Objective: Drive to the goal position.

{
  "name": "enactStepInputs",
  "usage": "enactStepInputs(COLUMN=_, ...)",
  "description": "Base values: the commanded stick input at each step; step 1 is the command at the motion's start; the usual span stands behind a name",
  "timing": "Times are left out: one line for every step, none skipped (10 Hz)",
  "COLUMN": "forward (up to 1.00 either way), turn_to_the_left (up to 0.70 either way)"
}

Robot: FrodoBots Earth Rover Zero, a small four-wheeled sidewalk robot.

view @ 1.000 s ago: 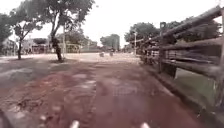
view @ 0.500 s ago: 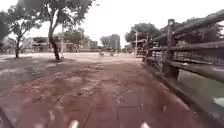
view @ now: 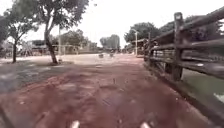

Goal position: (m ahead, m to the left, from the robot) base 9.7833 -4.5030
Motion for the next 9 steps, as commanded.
enactStepInputs(forward=0.70, turn_to_the_left=0.00)
enactStepInputs(forward=0.70, turn_to_the_left=0.00)
enactStepInputs(forward=0.70, turn_to_the_left=0.00)
enactStepInputs(forward=0.70, turn_to_the_left=0.00)
enactStepInputs(forward=0.70, turn_to_the_left=0.00)
enactStepInputs(forward=0.70, turn_to_the_left=0.00)
enactStepInputs(forward=0.70, turn_to_the_left=0.00)
enactStepInputs(forward=0.70, turn_to_the_left=0.00)
enactStepInputs(forward=0.70, turn_to_the_left=0.00)
